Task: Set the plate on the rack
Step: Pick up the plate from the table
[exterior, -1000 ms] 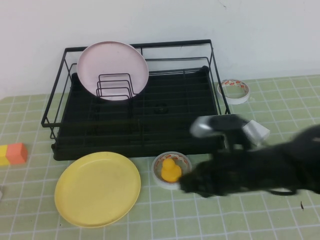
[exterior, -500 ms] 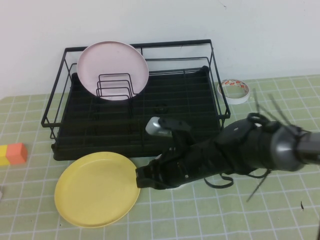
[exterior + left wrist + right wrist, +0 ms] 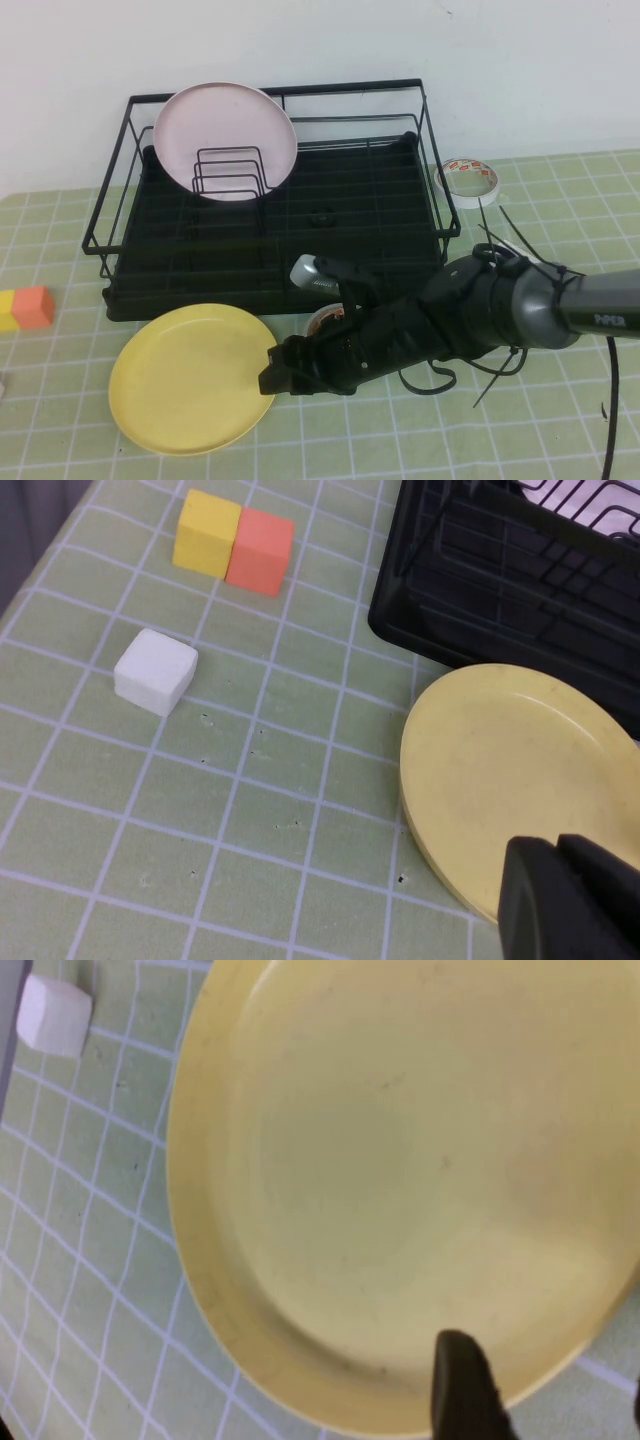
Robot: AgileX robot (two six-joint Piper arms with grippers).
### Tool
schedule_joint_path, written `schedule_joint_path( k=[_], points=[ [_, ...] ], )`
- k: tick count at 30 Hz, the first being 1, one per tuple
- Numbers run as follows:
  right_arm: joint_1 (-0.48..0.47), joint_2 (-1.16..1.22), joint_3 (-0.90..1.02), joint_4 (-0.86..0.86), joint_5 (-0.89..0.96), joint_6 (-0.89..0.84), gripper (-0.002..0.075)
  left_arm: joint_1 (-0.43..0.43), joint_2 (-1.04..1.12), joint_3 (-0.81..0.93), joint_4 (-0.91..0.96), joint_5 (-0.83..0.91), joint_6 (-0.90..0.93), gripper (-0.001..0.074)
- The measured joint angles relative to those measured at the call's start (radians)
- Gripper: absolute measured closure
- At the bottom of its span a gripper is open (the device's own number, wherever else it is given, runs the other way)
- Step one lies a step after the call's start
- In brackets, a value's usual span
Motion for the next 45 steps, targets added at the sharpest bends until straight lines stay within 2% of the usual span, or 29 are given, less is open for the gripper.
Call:
schedule_joint_path(
  k=[11, 18, 28, 31, 39, 45],
  points=[
    [0.000, 0.088, -0.065, 0.032, 0.006, 0.023, 0.0372, 0.000, 0.000, 0.000, -0.006, 0.000, 0.000, 0.0737],
    [0.000, 0.101, -0.068, 0.059, 0.006, 0.023, 0.0434, 0.000, 0.000, 0.000, -0.012, 0.000, 0.000, 0.0737],
    [0.000, 0.110, -0.068, 0.107, 0.006, 0.017, 0.0449, 0.000, 0.000, 0.000, -0.021, 0.000, 0.000, 0.0738],
    [0.000, 0.110, -0.068, 0.113, 0.001, 0.013, 0.0487, 0.000, 0.000, 0.000, -0.022, 0.000, 0.000, 0.0737],
    [0.000, 0.115, -0.068, 0.146, -0.006, -0.042, 0.0687, 0.000, 0.000, 0.000, -0.031, 0.000, 0.000, 0.0737],
    [0.002, 0.113, -0.068, 0.138, 0.003, -0.085, 0.0712, 0.000, 0.000, 0.012, -0.054, 0.014, 0.000, 0.0737]
  ],
)
